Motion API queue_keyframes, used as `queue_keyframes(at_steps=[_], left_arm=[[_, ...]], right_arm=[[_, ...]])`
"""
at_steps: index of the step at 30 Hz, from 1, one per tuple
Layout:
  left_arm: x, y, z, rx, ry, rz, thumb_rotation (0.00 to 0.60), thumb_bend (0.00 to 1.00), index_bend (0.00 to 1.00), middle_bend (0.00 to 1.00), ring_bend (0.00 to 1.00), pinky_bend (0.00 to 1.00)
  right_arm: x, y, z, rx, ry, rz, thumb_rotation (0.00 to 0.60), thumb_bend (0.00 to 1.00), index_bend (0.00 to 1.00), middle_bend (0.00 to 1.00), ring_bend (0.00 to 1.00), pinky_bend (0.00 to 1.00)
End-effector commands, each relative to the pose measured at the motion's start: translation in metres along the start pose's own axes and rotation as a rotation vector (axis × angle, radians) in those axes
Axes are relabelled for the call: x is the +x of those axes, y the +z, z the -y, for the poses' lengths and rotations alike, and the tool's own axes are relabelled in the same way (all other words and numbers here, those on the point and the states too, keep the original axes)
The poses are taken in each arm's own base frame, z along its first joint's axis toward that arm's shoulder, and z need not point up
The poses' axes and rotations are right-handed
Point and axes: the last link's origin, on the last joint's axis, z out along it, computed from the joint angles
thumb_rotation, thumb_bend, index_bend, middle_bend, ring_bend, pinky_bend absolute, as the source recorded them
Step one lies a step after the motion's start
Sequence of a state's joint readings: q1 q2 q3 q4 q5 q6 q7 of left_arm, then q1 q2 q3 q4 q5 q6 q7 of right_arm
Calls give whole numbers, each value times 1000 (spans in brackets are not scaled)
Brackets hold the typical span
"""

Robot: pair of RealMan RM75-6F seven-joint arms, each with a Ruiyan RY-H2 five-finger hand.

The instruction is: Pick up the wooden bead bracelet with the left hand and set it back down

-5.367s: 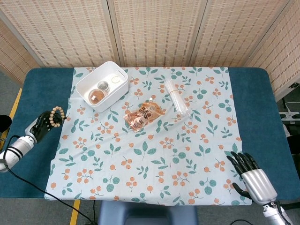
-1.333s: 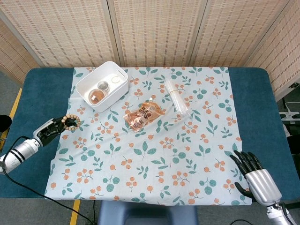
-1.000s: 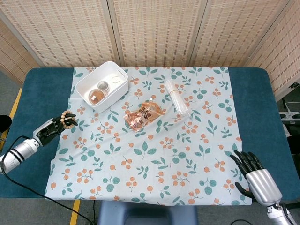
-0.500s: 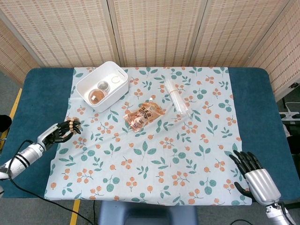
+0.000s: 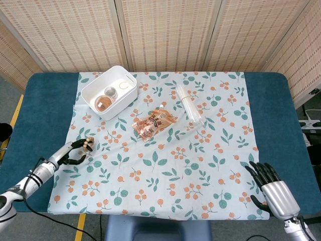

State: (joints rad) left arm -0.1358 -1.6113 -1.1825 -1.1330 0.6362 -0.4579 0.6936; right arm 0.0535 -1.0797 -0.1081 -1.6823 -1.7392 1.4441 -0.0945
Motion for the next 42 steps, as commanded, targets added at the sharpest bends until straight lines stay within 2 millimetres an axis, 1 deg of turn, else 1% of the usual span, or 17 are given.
queue_keyframes(at_steps=[1,5,8,11,12,15,16,18,20,22,25,29,31,32,35,38,42], left_arm=[[-15,2,-1,-7,146,3,600,495,171,277,34,0],[-22,4,-7,-25,278,-6,600,497,154,268,33,0],[-27,3,-7,-27,350,-2,600,501,136,279,40,0],[-30,0,-6,-32,365,1,600,506,104,303,50,0],[-30,0,-6,-34,367,-4,600,507,89,280,43,0],[-23,-5,-10,-55,368,-61,600,508,21,111,4,0],[-20,-8,-12,-69,367,-90,600,507,8,70,0,0],[-12,-18,-16,-110,376,-177,600,505,0,24,0,0],[-4,-31,-14,-142,398,-273,600,505,0,14,0,0],[-1,-43,-8,-160,407,-346,600,509,0,15,0,0],[0,-61,9,-171,400,-427,600,512,0,17,0,0],[0,-75,31,-142,383,-449,600,512,0,22,0,0],[-1,-82,35,-133,412,-451,600,512,0,21,0,0],[-2,-85,36,-135,424,-457,600,511,0,20,0,0],[-10,-102,35,-147,503,-511,600,511,0,20,0,0],[-14,-108,34,-149,551,-525,600,512,0,22,0,0],[-11,-110,36,-151,509,-528,600,511,0,23,0,0]], right_arm=[[-1,1,1,1,-2,5,600,240,0,0,0,0],[-2,1,1,0,-3,8,600,240,0,0,0,0],[0,0,0,-4,-2,1,600,240,0,0,0,0],[0,0,0,-4,-2,2,600,240,0,0,0,0],[0,0,0,-4,-2,3,600,240,0,0,0,0],[0,0,0,-3,-2,2,600,240,0,0,0,0],[0,-1,0,-3,-2,2,600,240,0,0,0,0],[0,-1,0,-2,-3,3,600,240,0,0,0,0],[-1,-1,0,-2,-4,4,600,240,0,0,0,0],[-1,-1,1,-1,-6,6,600,241,0,0,0,0],[-2,0,1,1,-7,9,600,241,0,0,0,0],[-3,1,2,4,-7,14,600,240,0,0,0,0],[-4,1,3,4,-10,15,600,240,0,0,0,0],[-4,1,3,4,-11,16,600,240,0,0,0,0],[-5,2,2,-1,-13,19,600,240,0,0,0,0],[-5,2,2,-1,-17,19,600,240,0,0,0,0],[-5,3,2,1,-16,19,600,240,0,0,0,0]])
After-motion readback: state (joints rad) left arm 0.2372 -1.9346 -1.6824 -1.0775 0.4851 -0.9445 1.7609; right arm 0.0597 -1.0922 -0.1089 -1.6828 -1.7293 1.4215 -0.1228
